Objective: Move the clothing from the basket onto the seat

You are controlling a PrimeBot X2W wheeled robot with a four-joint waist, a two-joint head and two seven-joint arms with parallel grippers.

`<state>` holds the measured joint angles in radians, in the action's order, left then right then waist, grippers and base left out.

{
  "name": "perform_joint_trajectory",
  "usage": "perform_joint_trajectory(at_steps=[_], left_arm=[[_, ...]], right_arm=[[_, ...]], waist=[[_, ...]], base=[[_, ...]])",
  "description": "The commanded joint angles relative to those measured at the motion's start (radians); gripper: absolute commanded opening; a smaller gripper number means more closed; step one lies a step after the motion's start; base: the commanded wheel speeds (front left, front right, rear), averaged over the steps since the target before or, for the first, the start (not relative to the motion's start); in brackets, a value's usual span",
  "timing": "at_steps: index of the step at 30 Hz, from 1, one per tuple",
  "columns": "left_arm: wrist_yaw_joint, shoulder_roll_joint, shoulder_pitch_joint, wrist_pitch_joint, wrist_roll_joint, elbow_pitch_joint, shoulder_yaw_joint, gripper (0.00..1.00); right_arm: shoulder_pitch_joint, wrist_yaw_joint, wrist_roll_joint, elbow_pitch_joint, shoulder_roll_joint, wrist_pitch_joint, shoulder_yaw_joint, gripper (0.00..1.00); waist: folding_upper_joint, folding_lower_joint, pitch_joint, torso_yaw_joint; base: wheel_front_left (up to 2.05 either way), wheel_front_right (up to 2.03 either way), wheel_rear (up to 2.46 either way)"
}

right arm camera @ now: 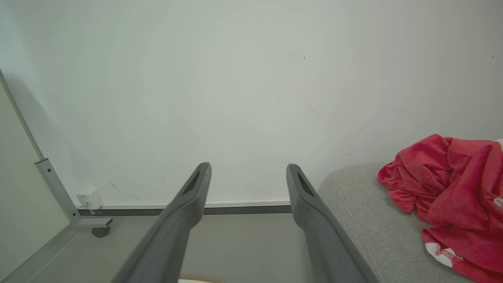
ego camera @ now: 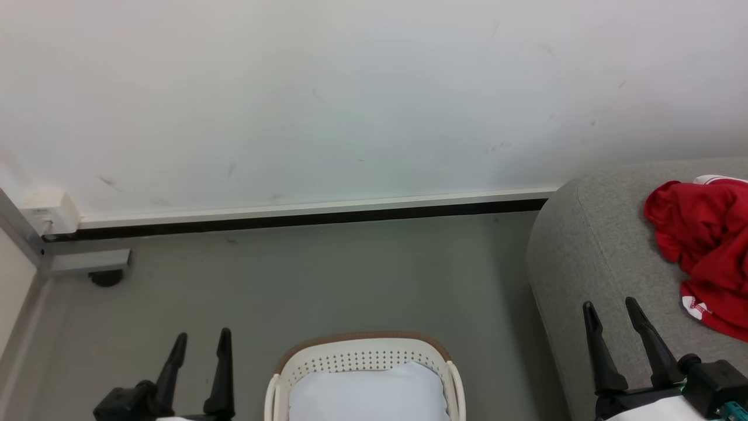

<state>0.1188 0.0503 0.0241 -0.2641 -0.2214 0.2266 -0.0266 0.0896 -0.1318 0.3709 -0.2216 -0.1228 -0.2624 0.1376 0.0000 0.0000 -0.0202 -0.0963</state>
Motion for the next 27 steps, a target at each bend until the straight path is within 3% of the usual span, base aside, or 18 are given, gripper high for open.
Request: perform_joint_trajectory(at_steps=[1, 2, 6, 27], left_arm=[[0.003, 0.002, 0.006, 0.000, -0.002, 0.003, -0.002, 1.00], [0.003, 0.000, 0.001, 0.000, -0.001, 0.001, 0.001, 0.00], [0.003, -0.006, -0.014, 0.002, -0.002, 0.034, 0.004, 0.00], [0.006, -0.004, 0.016, 0.104, -0.375, 0.029, -0.022, 0.00]], right_arm=[[0.004, 0.002, 0.006, 0.000, 0.000, -0.003, 0.001, 1.00], [0.001, 0.000, 0.000, 0.000, 0.000, 0.000, 0.001, 0.00], [-0.021, 0.000, 0.002, -0.027, 0.005, 0.004, 0.006, 0.00], [-0.008, 0.000, 0.341, -0.024, 0.017, 0.098, -0.057, 0.00]], waist=[[0.0000, 0.0000, 0.001, 0.000], [0.0000, 0.0000, 0.001, -0.001], [0.0000, 0.0000, 0.001, -0.001], [0.0000, 0.0000, 0.005, 0.016]], base=[[0.00, 0.00, 0.00], [0.00, 0.00, 0.00], [0.00, 0.00, 0.00], [0.00, 0.00, 0.00]])
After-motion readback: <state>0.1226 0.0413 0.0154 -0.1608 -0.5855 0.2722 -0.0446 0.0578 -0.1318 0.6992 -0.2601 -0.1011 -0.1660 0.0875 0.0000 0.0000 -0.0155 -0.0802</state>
